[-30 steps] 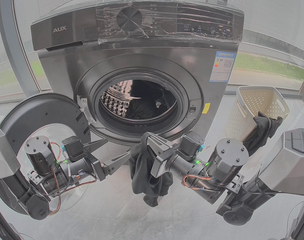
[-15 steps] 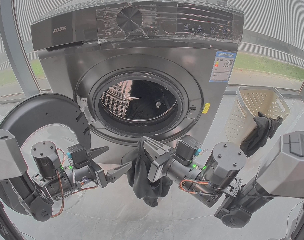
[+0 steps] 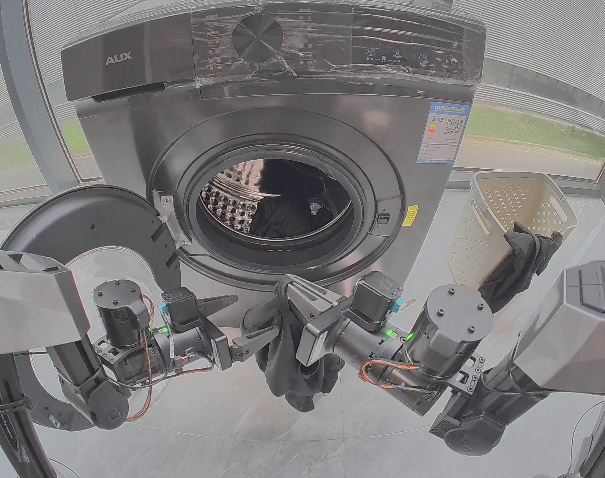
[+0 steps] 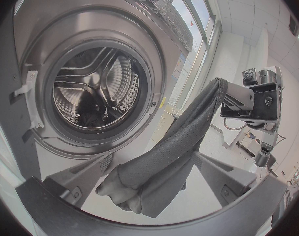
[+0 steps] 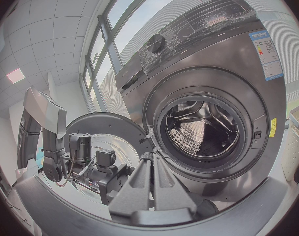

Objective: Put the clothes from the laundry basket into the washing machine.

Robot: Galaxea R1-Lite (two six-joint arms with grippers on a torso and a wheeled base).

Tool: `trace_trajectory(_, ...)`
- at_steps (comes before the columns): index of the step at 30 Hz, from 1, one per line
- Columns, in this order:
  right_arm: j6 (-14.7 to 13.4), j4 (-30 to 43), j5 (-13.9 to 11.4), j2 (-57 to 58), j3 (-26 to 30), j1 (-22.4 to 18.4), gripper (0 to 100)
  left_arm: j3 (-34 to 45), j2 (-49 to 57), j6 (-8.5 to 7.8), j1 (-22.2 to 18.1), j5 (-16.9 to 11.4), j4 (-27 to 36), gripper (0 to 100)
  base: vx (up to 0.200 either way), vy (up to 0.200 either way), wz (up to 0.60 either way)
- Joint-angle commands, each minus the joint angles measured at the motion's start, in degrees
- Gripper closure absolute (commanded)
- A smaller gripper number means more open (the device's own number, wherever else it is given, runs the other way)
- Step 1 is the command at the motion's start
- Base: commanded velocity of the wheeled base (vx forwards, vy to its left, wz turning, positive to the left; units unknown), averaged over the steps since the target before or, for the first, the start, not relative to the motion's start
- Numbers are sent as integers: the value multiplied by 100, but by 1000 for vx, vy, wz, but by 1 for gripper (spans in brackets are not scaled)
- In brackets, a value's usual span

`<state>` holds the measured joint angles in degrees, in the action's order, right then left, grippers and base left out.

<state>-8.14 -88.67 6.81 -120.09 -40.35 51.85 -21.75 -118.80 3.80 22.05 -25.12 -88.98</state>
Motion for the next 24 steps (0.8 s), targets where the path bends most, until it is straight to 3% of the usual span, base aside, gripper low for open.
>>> trace_trajectory(1, 6, -1, -5, -6, 1, 1, 100, -163, -249, -2, 10, -221, -5, 0, 0, 0, 0)
trace_trajectory(4, 6, -1, -5, -6, 1, 1, 100, -277, -284, -20, 54, -370, -5, 0, 0, 0, 0)
trace_trajectory(12, -3, -1, 4, -41, 18, 18, 100, -682, -539, -134, 62, -414, -5, 0, 0, 0, 0)
trace_trajectory(13, -3, -1, -5, -41, 27, 36, 100, -734, -583, -143, 62, -414, -5, 100, 0, 0, 0)
trace_trajectory(24, -3, -1, 13, -50, 62, -52, 100, -462, -144, -249, 54, -318, -14, 100, 0, 0, 0)
